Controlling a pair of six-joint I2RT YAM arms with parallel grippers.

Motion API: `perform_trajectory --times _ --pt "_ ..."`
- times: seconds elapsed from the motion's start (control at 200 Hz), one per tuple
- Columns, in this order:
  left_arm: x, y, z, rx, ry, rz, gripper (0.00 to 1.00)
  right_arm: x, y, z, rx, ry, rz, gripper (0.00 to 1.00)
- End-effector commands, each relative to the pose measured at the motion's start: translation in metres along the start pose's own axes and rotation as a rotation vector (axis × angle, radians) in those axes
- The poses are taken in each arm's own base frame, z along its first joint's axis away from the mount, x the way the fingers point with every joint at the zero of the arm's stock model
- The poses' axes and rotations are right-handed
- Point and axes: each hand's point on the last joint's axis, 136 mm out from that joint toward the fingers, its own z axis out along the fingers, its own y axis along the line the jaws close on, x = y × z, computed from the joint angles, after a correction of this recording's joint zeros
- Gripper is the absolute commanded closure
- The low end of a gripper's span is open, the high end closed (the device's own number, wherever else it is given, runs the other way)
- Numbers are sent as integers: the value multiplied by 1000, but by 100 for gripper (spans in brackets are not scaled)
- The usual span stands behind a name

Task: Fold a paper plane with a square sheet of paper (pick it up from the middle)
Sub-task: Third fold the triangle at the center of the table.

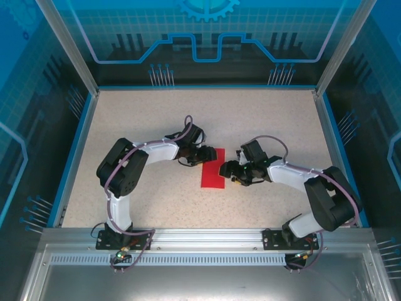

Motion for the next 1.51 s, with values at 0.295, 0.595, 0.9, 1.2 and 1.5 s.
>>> perform_trajectory --times 0.295,0.595,0.9,1.2,1.5 --pt "21 36 11 -119 53 -55 40 17 16 14 -8 82 8 35" --pt "24 40 13 -131 59 -72 40 25 33 20 -108 105 7 42" --pt "29 45 9 -139 58 -86 40 22 27 9 -127 37 71 60" --pt "34 45 5 -128 63 -89 40 20 29 -4 -176 -4 93 73" --pt "23 4 -13 46 15 -15 40 23 7 -13 -21 40 143 96"
